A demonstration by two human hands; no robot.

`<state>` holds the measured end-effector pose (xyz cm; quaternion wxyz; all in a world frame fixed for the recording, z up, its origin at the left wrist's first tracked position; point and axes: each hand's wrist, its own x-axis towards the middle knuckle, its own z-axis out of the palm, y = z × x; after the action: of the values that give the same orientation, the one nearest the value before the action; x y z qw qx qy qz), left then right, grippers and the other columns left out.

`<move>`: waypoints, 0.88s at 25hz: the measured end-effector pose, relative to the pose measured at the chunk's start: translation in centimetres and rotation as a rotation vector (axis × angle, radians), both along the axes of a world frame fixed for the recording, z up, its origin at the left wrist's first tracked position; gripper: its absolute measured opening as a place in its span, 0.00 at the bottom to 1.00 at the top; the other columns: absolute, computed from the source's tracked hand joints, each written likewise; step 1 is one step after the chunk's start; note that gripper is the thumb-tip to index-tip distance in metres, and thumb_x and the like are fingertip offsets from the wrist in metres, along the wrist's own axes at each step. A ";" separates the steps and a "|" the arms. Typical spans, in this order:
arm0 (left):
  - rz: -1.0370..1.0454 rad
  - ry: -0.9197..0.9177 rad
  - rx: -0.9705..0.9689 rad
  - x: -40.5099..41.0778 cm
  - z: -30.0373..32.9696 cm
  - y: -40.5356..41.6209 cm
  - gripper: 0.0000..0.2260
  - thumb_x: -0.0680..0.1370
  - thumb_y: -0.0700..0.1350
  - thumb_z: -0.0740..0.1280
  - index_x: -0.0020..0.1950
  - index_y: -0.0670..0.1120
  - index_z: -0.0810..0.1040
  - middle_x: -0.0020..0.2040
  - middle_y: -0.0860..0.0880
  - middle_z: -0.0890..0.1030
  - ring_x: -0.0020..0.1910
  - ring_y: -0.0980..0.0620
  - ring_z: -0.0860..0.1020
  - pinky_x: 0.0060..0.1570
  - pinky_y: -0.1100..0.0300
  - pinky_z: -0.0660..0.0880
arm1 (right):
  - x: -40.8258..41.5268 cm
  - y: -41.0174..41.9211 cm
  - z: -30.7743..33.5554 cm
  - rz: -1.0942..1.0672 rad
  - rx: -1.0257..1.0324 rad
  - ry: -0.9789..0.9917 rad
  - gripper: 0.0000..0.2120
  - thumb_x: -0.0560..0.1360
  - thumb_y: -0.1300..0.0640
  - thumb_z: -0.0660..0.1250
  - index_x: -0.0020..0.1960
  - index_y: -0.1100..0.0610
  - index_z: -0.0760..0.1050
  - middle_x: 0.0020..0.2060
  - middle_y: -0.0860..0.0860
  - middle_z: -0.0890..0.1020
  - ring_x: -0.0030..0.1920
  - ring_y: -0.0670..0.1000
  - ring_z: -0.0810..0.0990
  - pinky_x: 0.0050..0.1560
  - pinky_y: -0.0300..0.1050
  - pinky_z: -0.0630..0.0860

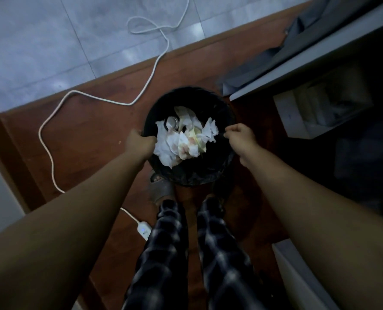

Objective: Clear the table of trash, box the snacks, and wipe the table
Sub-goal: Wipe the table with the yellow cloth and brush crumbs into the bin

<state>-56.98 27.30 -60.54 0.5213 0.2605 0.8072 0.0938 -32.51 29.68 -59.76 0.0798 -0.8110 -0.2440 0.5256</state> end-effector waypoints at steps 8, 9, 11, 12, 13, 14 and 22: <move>-0.314 0.142 0.170 -1.8 11.3 -3.4 0.12 0.72 0.40 0.69 0.42 0.42 0.65 0.39 0.44 0.73 0.39 0.46 0.72 0.37 0.56 0.65 | 0.8 -1.3 12.7 0.014 0.120 -0.004 0.08 0.76 0.59 0.62 0.54 0.53 0.75 0.46 0.53 0.79 0.40 0.51 0.77 0.42 0.46 0.76; -0.333 0.147 0.199 -2.1 13.1 -3.7 0.12 0.72 0.40 0.69 0.43 0.42 0.65 0.39 0.44 0.72 0.39 0.45 0.73 0.36 0.56 0.64 | 0.9 -1.3 14.9 0.026 0.154 -0.012 0.08 0.75 0.58 0.63 0.53 0.52 0.76 0.47 0.53 0.79 0.41 0.52 0.78 0.43 0.47 0.77; -0.367 0.167 0.238 -2.5 17.4 -4.2 0.13 0.73 0.41 0.69 0.45 0.41 0.64 0.39 0.43 0.73 0.39 0.43 0.74 0.35 0.55 0.64 | 0.9 -1.8 19.4 0.039 0.213 -0.016 0.06 0.75 0.57 0.64 0.50 0.50 0.76 0.50 0.53 0.79 0.44 0.54 0.80 0.43 0.47 0.78; -0.389 0.180 0.266 -2.4 20.1 -4.4 0.13 0.73 0.41 0.69 0.46 0.41 0.63 0.40 0.42 0.74 0.39 0.41 0.75 0.34 0.54 0.65 | 1.0 -2.2 22.0 0.047 0.238 -0.018 0.05 0.74 0.57 0.64 0.48 0.49 0.76 0.51 0.54 0.79 0.45 0.55 0.80 0.43 0.47 0.78; -0.406 0.197 0.294 -2.3 22.1 -4.7 0.14 0.74 0.42 0.68 0.46 0.41 0.63 0.39 0.41 0.75 0.38 0.39 0.76 0.34 0.54 0.66 | 0.9 -2.6 23.9 0.055 0.259 -0.023 0.04 0.74 0.56 0.65 0.46 0.48 0.75 0.52 0.54 0.79 0.46 0.55 0.80 0.44 0.46 0.77; -0.411 0.208 0.317 -2.2 23.8 -4.9 0.14 0.74 0.42 0.68 0.47 0.42 0.62 0.39 0.41 0.75 0.38 0.38 0.77 0.33 0.53 0.67 | 1.0 -3.0 25.4 0.064 0.279 -0.036 0.04 0.73 0.56 0.65 0.44 0.46 0.75 0.53 0.53 0.78 0.48 0.54 0.80 0.46 0.47 0.77; -0.415 0.314 0.474 0.4 36.9 -7.0 0.08 0.77 0.38 0.60 0.51 0.41 0.60 0.37 0.41 0.73 0.37 0.34 0.77 0.32 0.54 0.64 | 3.5 -5.9 35.5 0.161 0.410 -0.020 0.03 0.74 0.52 0.66 0.43 0.43 0.75 0.57 0.49 0.75 0.56 0.53 0.76 0.58 0.57 0.76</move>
<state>-56.62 20.33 -23.65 0.3240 0.5440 0.7631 0.1297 -28.99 23.81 -24.24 0.1983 -0.7608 -0.4107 0.4617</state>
